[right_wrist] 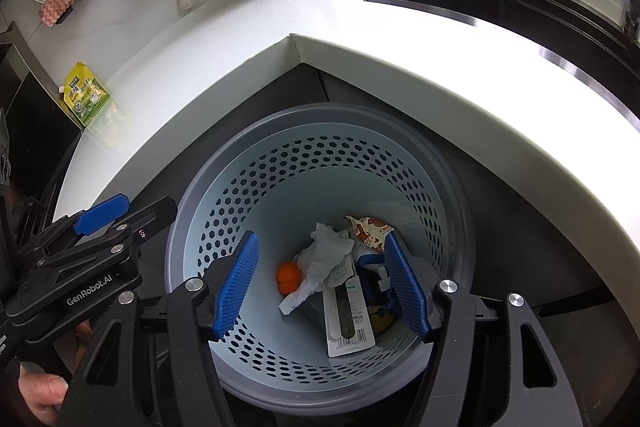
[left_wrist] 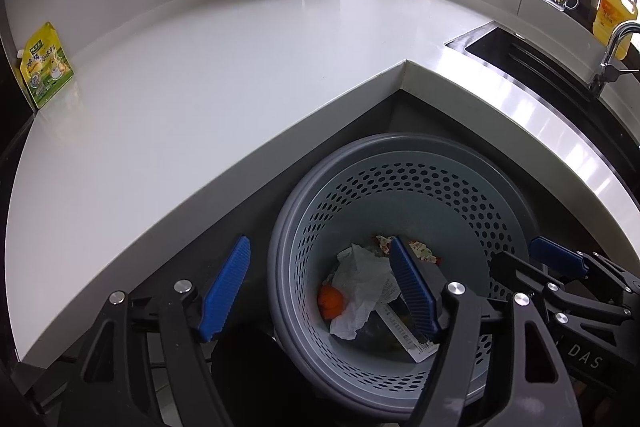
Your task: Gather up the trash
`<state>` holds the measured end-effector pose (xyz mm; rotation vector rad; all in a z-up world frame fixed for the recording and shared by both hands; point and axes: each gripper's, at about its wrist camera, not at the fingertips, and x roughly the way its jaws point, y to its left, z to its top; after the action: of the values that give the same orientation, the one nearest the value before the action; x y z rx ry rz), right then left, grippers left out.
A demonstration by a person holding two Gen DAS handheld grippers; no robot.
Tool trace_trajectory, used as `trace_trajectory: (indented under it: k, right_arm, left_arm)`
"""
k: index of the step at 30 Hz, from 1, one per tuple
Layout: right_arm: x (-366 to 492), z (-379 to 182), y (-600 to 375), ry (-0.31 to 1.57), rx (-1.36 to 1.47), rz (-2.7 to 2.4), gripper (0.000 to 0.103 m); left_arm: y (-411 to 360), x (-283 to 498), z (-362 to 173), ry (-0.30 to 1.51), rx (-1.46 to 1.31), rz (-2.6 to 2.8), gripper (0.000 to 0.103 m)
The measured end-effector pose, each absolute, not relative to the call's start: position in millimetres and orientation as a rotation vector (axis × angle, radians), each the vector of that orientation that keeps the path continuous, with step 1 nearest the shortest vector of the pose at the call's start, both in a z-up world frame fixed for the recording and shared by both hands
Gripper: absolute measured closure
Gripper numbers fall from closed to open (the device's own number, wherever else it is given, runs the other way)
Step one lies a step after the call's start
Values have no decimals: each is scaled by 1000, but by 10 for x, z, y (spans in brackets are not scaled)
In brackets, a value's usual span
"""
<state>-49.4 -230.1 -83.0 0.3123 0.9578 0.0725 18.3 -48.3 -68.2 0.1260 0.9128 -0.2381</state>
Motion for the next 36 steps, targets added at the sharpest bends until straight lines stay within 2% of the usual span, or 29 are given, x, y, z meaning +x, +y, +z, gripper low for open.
trace_trajectory:
  k: [7,30,36]
  right_arm:
    - [-494,-827,-2295,960,307,69,40]
    - [-470,-847,-2306,961,307,69,39]
    - [-472,-846,-2303,960,306,68,39]
  left_arm:
    - [-473,180,-685,911,122,-237,29]
    - [-461,188,-690,915,123,-233,28]
    - [-448,185,-683,905,126,-222,21]
